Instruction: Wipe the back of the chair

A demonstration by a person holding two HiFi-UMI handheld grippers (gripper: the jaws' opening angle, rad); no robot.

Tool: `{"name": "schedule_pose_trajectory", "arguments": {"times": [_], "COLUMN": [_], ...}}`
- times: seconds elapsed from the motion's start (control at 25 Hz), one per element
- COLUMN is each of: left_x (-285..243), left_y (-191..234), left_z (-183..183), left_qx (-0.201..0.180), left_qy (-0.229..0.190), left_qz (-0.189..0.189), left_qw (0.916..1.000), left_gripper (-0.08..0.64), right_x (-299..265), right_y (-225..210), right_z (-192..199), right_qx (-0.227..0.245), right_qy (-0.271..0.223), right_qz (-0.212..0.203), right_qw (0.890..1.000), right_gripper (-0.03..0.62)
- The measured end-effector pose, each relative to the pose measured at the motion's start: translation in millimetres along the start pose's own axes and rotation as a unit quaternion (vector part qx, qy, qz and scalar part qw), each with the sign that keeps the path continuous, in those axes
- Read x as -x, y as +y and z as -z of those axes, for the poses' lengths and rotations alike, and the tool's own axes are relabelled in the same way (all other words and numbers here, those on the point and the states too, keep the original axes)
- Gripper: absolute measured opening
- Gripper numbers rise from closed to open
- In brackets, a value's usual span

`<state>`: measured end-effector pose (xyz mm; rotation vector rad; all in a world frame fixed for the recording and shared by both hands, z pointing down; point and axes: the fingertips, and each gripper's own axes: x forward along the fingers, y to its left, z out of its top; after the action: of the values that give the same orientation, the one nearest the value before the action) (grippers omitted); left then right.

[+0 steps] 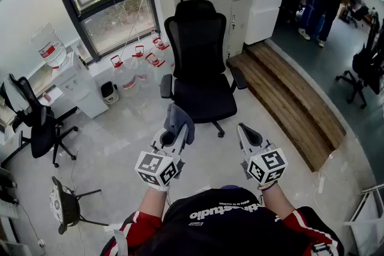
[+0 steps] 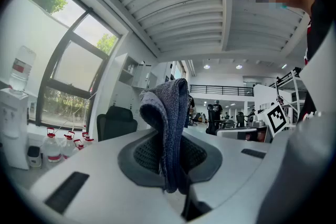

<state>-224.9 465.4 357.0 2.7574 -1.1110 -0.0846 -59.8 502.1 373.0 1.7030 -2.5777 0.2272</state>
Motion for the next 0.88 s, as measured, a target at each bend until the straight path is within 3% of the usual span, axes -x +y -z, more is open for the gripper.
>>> {"name": "schedule_pose_trajectory", "arguments": {"times": [0.88], "left_x": [-12.7], "left_y": [-2.6], "left_z": [5.4], "left_qx": [0.007], "left_qy": [0.009], "left_qz": [0.012], "left_qw": [0.9999], "left_gripper": [0.057], "right_x": [2.8], "right_y": [-10.0], "right_z": [3.9], "right_qx": [-0.007], "right_qy": [0.001], "right_qz": [0.014], "right_qw": [1.000], "right_gripper": [-0.003]}}
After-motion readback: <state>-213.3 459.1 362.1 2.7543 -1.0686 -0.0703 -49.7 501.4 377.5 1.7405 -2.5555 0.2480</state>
